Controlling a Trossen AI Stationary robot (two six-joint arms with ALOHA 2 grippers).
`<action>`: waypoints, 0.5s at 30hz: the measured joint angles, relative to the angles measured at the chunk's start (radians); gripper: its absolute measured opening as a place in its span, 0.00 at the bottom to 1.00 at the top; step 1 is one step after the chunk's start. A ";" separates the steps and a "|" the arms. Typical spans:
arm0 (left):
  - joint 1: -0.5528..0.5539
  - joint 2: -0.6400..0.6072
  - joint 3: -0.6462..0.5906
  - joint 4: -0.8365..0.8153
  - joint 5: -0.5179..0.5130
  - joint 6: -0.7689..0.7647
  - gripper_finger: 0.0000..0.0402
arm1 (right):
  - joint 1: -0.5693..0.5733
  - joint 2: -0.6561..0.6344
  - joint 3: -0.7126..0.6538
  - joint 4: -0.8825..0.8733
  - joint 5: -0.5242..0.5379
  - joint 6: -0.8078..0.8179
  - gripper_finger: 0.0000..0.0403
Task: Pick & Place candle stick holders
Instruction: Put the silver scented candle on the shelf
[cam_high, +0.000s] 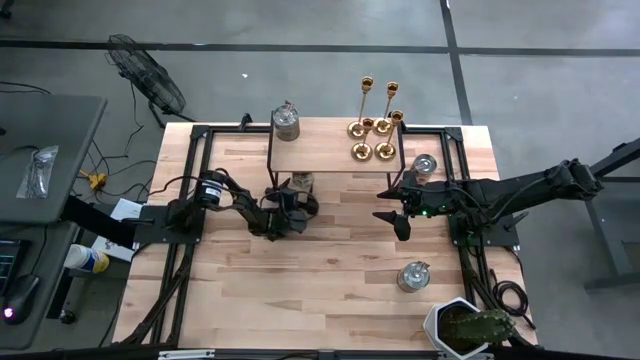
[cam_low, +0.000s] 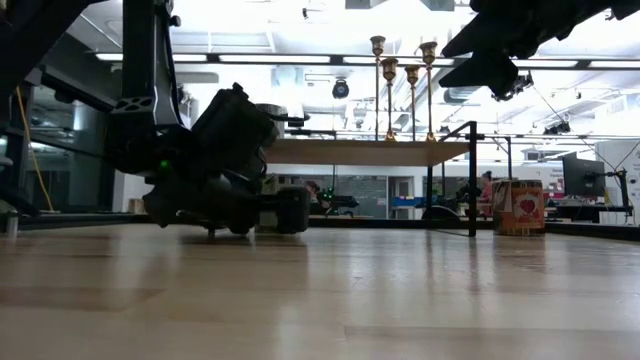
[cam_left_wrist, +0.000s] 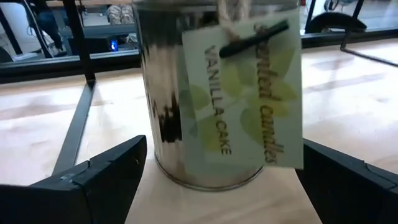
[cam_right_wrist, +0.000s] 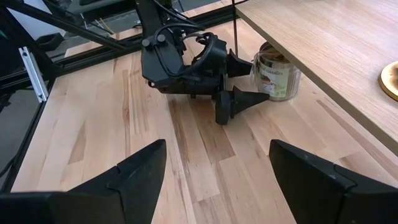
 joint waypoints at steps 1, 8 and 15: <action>0.005 0.000 0.000 0.008 -0.008 0.008 0.96 | 0.000 0.000 0.000 0.000 0.000 0.000 0.69; 0.039 0.000 0.022 0.009 -0.015 0.030 0.96 | 0.000 0.000 0.000 0.000 0.000 0.000 0.69; 0.060 0.000 0.074 0.008 -0.006 0.043 0.96 | 0.000 0.000 0.000 0.000 0.000 0.000 0.69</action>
